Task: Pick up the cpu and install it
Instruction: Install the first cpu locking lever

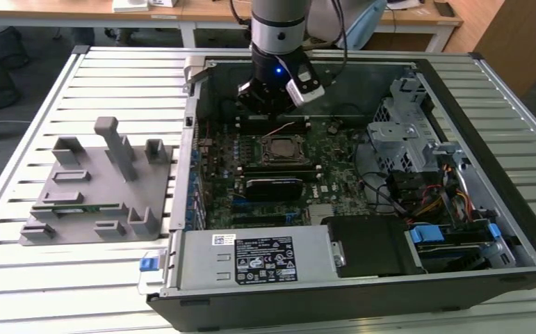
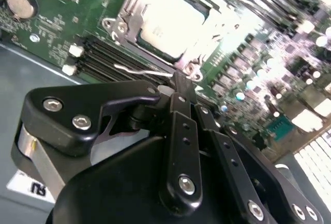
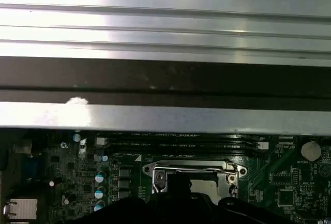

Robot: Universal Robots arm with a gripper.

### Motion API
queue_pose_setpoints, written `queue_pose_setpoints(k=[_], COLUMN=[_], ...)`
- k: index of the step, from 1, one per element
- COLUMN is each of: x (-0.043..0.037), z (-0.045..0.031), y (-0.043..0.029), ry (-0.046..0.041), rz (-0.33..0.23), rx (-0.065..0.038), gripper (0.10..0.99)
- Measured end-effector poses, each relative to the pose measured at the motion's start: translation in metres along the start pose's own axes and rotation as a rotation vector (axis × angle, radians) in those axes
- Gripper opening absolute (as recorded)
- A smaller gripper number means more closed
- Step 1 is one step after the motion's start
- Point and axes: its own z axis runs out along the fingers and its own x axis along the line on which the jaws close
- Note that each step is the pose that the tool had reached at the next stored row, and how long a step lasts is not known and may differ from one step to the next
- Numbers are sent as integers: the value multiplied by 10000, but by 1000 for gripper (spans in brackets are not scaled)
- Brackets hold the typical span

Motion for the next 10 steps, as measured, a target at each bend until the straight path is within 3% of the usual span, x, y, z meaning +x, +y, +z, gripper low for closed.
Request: queue_pose_setpoints(k=[5,10], x=[-76,-85], z=[45,64], y=[17,55], ry=[0,3], rz=[-13,-170], rx=[-1,-4], gripper=[106,106])
